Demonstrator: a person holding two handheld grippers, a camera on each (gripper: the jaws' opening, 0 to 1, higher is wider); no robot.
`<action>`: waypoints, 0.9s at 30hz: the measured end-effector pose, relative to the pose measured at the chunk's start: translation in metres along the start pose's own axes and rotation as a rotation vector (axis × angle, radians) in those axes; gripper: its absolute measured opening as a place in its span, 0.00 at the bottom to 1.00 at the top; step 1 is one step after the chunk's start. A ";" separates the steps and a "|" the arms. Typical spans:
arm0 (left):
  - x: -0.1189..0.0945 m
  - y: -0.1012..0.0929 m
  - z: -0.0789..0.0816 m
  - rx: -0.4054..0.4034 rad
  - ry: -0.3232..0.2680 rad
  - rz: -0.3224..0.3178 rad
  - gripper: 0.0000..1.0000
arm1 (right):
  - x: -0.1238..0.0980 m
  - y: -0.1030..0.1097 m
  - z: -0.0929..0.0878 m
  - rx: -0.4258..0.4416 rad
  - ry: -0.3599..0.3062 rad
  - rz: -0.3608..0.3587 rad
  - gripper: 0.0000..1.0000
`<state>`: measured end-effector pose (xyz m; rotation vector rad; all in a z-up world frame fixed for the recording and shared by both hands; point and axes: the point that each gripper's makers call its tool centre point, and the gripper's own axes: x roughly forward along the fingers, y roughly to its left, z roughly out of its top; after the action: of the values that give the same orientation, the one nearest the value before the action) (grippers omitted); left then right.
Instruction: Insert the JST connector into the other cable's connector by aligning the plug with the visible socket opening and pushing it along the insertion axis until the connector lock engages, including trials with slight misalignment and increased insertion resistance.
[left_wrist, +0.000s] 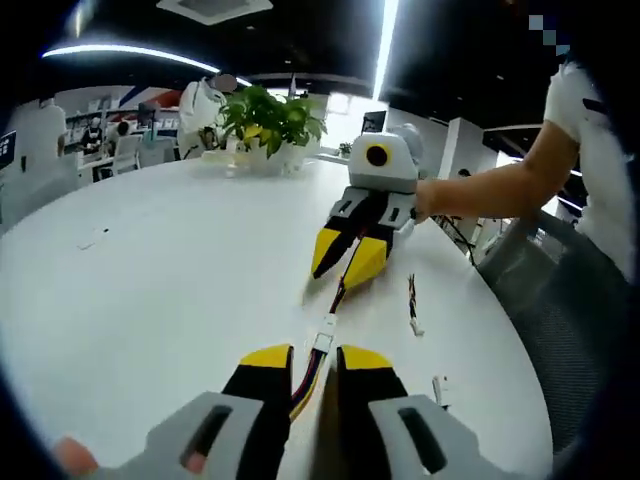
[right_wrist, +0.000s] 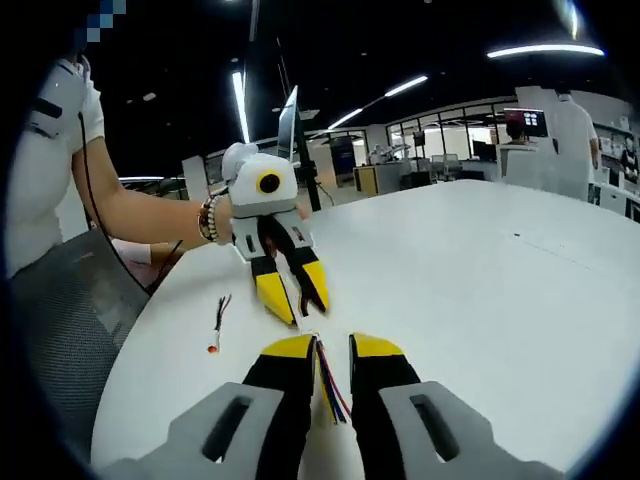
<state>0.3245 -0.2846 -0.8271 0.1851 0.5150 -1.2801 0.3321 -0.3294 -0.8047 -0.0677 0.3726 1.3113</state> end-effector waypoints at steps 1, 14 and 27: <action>-0.002 -0.002 0.000 0.003 0.004 -0.002 0.10 | -0.002 0.002 0.001 -0.007 0.000 0.003 0.11; -0.038 -0.070 -0.003 -0.054 -0.121 -0.065 0.14 | -0.019 0.074 -0.036 -0.142 0.149 0.129 0.15; -0.017 -0.072 -0.028 -0.031 -0.062 -0.035 0.11 | -0.014 0.065 -0.054 -0.178 0.148 0.104 0.10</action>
<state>0.2460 -0.2793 -0.8326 0.1105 0.4859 -1.3073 0.2554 -0.3395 -0.8402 -0.2996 0.3878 1.4447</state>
